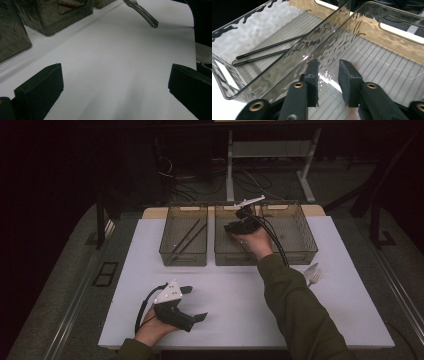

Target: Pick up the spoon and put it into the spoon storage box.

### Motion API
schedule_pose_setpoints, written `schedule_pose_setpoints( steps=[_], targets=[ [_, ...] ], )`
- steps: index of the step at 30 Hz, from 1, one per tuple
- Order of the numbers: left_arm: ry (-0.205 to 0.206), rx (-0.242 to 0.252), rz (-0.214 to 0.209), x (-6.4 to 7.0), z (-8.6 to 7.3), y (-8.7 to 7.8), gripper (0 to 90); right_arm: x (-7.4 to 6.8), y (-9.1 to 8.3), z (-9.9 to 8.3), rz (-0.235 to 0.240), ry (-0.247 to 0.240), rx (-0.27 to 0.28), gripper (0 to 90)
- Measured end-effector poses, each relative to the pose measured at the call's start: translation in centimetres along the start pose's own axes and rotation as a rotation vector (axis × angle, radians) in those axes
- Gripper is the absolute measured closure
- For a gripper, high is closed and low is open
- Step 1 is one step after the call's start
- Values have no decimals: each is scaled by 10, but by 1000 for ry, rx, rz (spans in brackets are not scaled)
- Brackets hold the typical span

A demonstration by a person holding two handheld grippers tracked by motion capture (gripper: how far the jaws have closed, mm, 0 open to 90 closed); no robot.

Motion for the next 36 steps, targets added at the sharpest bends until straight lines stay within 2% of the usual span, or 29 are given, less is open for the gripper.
schedule_pose_setpoints(
  steps=[7, 8, 12, 15, 22, 27, 36],
  targets=[
    [-3, -3, 1, 0, -1, 0, 0, -3, -13, -8, 36, 5, 18, 538],
    [-3, -4, 1, -1, -1, 0, 0, -4, -16, -10, 51, 20, 15, 518],
    [-11, 0, 8, -2, -2, -1, 0, -9, -26, -15, 103, 20, 15, 467],
    [-6, -7, 16, -4, -4, -3, 0, -11, -36, -20, 119, 7, 18, 420],
    [-15, -3, 19, -5, -4, -3, 0, -16, -59, -31, 150, -17, 45, 386],
    [-20, 1, 20, -4, -4, -3, 0, -21, -73, -41, 171, -57, 61, 383],
    [-19, -3, 26, -4, -4, -4, 0, -26, -98, -62, 189, -78, 82, 368]
  ],
)
Point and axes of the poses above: each handheld gripper's, and its own axes: y roughly forward along the jaws, z roughly out of its top, x roughly to its right, the point moved 10 cm from there along y, roughly forward along the jaws, and after that the axes turned 8 degrees about y, right-handed, at the moved point
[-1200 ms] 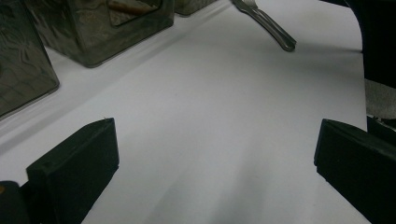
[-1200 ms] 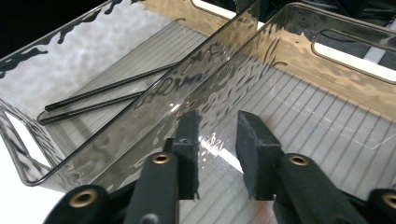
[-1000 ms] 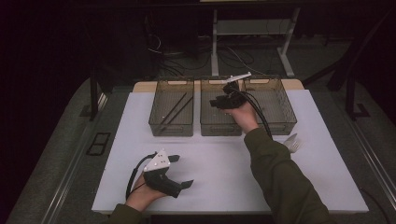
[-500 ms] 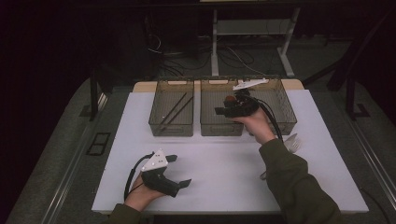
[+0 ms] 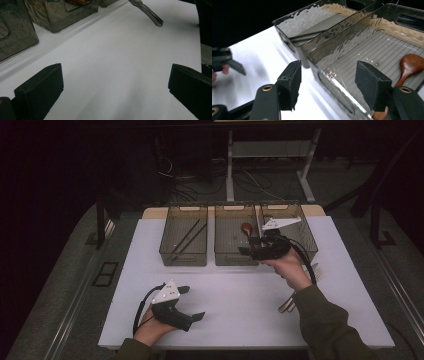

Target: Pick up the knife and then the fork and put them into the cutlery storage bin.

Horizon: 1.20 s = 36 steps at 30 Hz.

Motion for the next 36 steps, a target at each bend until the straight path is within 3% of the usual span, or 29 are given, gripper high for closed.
schedule_pose_setpoints(
  steps=[8, 19, 28, 36],
  targets=[
    [1, -1, 5, -1, -1, -2, 0, -3, -20, -18, 1, -23, 6, 360],
    [9, -10, 13, -1, 0, -2, 0, 4, -49, -58, -38, -50, -49, 407],
    [9, -4, 16, -1, 0, -3, 0, 13, -72, -86, -68, -47, -89, 536],
    [9, -8, 17, -1, 0, -2, 0, 20, -82, -116, -96, -52, -159, 682]
  ],
)
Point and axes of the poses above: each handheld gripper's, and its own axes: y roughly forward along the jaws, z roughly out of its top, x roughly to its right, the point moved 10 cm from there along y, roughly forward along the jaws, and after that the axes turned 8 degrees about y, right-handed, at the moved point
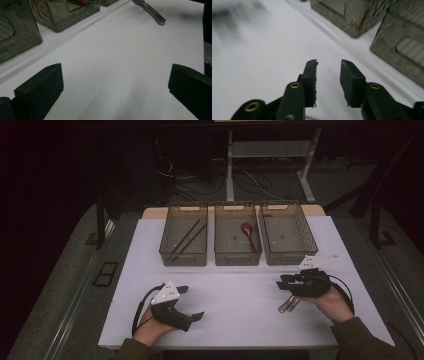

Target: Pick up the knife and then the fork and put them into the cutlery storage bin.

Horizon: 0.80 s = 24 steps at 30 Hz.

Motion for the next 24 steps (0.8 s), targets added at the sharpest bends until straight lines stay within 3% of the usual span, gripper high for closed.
schedule_pose_setpoints(
  steps=[13, 21, 24],
  targets=[
    [0, -1, 1, 0, 0, 0, 0, -5, -6, -43, 18, -12, -92, 877],
    [1, -4, 1, 0, 0, 1, 0, -12, -7, -62, 20, -20, -126, 888],
    [0, -1, 2, 0, 0, 0, 0, -6, -8, -64, -1, -19, -123, 888]
  ],
)
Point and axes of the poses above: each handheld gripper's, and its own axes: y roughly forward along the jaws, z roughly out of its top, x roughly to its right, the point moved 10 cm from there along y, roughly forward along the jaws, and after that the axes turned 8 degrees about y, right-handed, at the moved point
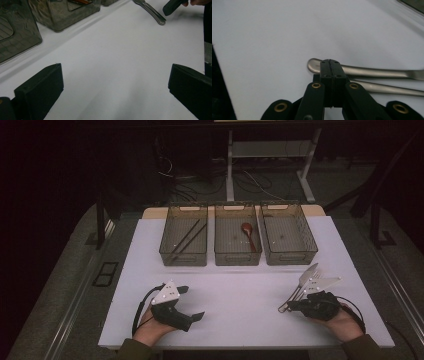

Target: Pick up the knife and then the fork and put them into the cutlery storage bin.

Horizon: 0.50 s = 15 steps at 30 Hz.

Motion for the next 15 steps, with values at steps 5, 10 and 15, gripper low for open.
schedule_pose_setpoints(
  steps=[5, 10, 15],
  targets=[
    [0, -2, -1, 1, 0, 1, 0, 13, 0, -1, -31, 21, 1, 889],
    [0, -5, -2, 0, -1, 1, 0, 34, -6, 3, -94, 28, 17, 889],
    [1, -7, -4, 1, -1, 1, 0, 67, -12, 15, -176, 81, 51, 889]
  ],
)
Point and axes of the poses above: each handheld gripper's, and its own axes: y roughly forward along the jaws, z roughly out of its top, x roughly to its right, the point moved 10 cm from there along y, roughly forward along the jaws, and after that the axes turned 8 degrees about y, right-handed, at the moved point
